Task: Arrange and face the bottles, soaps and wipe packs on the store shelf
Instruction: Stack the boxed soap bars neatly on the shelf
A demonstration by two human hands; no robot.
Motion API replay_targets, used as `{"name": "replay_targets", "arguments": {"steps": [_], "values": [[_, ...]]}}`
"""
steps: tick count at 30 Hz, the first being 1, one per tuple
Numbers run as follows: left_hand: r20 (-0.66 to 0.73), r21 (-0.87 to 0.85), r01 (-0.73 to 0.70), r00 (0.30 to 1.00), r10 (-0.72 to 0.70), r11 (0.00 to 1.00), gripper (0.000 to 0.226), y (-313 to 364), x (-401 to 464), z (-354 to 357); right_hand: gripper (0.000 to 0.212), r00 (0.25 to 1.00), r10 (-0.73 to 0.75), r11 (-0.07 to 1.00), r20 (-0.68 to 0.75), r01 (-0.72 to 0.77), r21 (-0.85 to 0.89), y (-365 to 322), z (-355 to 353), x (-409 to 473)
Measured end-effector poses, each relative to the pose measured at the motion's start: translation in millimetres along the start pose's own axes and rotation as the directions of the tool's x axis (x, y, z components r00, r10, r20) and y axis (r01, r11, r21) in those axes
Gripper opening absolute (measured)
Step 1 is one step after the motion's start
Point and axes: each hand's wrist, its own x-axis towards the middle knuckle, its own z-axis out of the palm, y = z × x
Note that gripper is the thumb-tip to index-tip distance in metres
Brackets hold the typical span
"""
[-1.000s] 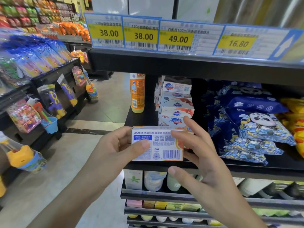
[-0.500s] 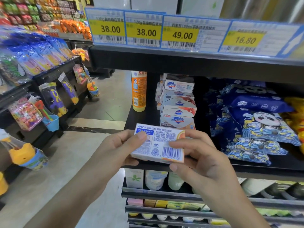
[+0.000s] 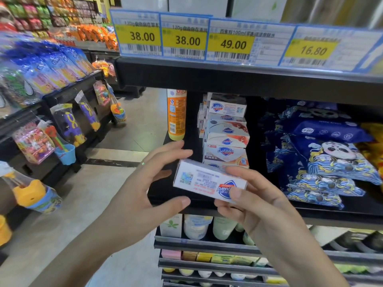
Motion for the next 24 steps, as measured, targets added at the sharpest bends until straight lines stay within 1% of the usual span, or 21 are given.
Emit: {"name": "replay_targets", "arguments": {"steps": [1, 3, 5, 8, 10, 13, 15, 16, 17, 20, 22, 24], "values": [[-0.007, 0.003, -0.008, 1.0, 0.008, 1.0, 0.066, -0.3, 0.8, 0.2, 0.048, 1.0, 0.02, 1.0, 0.007, -0.02, 0.011, -0.2, 0.3, 0.4], [-0.005, -0.006, -0.003, 1.0, 0.003, 1.0, 0.059, 0.7, 1.3, 1.6, 0.038, 0.998, 0.056, 0.998, -0.003, -0.056, 0.02, -0.2, 2.0, 1.0], [0.003, -0.026, 0.036, 0.999, -0.036, 0.999, 0.053, 3.5, 1.5, 2.8, 0.033, 0.996, 0.093, 0.995, -0.016, -0.092, 0.043, 0.4, 5.0, 1.0], [0.003, -0.032, 0.057, 0.998, -0.057, 0.998, 0.048, 4.5, 0.9, 4.6, 0.042, 0.994, 0.109, 0.994, -0.026, -0.109, 0.023, 1.2, 8.2, 0.4], [-0.017, -0.031, 0.073, 0.997, -0.073, 0.997, 0.046, 3.7, 0.2, 6.0, 0.039, 0.992, 0.108, 0.993, -0.064, -0.11, -0.035, 1.1, 9.6, -0.3], [-0.036, -0.06, 0.101, 0.994, -0.103, 0.993, 0.046, 1.1, -1.5, 8.4, 0.046, 0.993, 0.082, 0.979, -0.088, -0.097, -0.182, 2.4, 11.8, -1.1], [-0.049, -0.101, 0.116, 0.991, -0.122, 0.988, 0.045, 2.8, -2.0, 10.0, 0.043, 0.993, 0.019, 0.965, -0.115, -0.048, -0.259, 5.4, 12.2, -0.6], [-0.051, -0.134, 0.133, 0.989, -0.141, 0.982, 0.044, 4.3, -1.7, 10.4, 0.042, 0.991, -0.035, 0.955, -0.131, -0.005, -0.298, 7.2, 12.3, -0.8], [-0.049, -0.171, 0.157, 0.985, -0.168, 0.973, 0.043, 5.0, -1.2, 11.0, 0.046, 0.986, -0.101, 0.939, -0.13, 0.051, -0.34, 9.4, 11.8, -1.1], [-0.018, -0.302, 0.261, 0.96, -0.279, 0.917, 0.041, 3.6, 0.3, 11.6, 0.067, 0.962, -0.269, 0.861, -0.05, 0.217, -0.461, 15.3, 10.3, -3.8], [-0.014, -0.368, 0.315, 0.939, -0.344, 0.875, 0.046, 1.7, 1.7, 11.5, 0.076, 0.944, -0.329, 0.793, 0.019, 0.287, -0.538, 18.7, 8.0, -4.5], [-0.02, -0.398, 0.346, 0.923, -0.385, 0.85, 0.05, 1.3, 3.1, 11.1, 0.079, 0.926, -0.369, 0.728, 0.078, 0.34, -0.596, 21.8, 6.1, -3.0]]}}
